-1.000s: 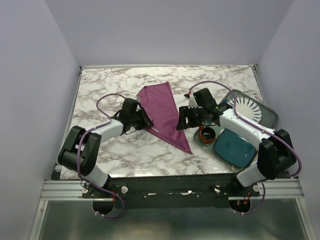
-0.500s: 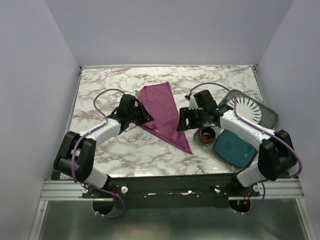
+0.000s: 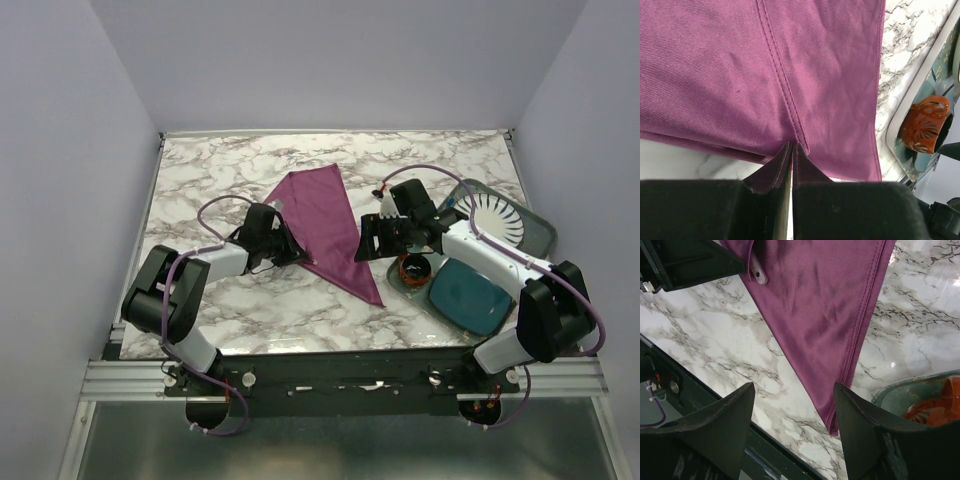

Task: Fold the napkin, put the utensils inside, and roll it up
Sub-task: Fold the napkin

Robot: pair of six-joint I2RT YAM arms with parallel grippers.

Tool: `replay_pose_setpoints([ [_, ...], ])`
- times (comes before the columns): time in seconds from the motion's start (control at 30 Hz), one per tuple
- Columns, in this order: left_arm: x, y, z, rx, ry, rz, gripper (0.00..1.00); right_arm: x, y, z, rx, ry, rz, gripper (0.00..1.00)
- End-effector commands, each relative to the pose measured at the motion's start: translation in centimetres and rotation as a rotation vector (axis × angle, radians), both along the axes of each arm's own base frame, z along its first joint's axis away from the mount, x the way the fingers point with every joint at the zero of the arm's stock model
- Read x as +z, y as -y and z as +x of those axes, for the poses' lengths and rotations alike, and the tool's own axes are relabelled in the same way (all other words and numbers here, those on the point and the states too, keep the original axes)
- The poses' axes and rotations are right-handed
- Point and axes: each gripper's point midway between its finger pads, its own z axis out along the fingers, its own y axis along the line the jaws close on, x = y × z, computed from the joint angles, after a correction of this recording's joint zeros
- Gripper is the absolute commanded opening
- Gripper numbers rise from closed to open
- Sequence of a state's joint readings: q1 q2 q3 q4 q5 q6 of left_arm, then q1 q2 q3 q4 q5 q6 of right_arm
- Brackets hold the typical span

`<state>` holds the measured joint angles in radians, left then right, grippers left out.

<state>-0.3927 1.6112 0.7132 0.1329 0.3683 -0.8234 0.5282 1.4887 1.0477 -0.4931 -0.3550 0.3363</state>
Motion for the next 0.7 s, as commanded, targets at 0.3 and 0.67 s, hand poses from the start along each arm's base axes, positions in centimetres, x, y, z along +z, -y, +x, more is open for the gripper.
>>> replay_pose_setpoints([
  [0.3, 7.7, -0.5, 0.9, -0.073, 0.266, 0.118, 0.32, 1.7, 2.8, 0.8, -0.086, 0.043, -0.014, 0.73],
  [0.67, 8.1, 10.5, -7.9, -0.526, 0.559, 0.264, 0.34, 4.1, 14.8, 0.5, -0.483, 0.073, -0.172, 0.74],
])
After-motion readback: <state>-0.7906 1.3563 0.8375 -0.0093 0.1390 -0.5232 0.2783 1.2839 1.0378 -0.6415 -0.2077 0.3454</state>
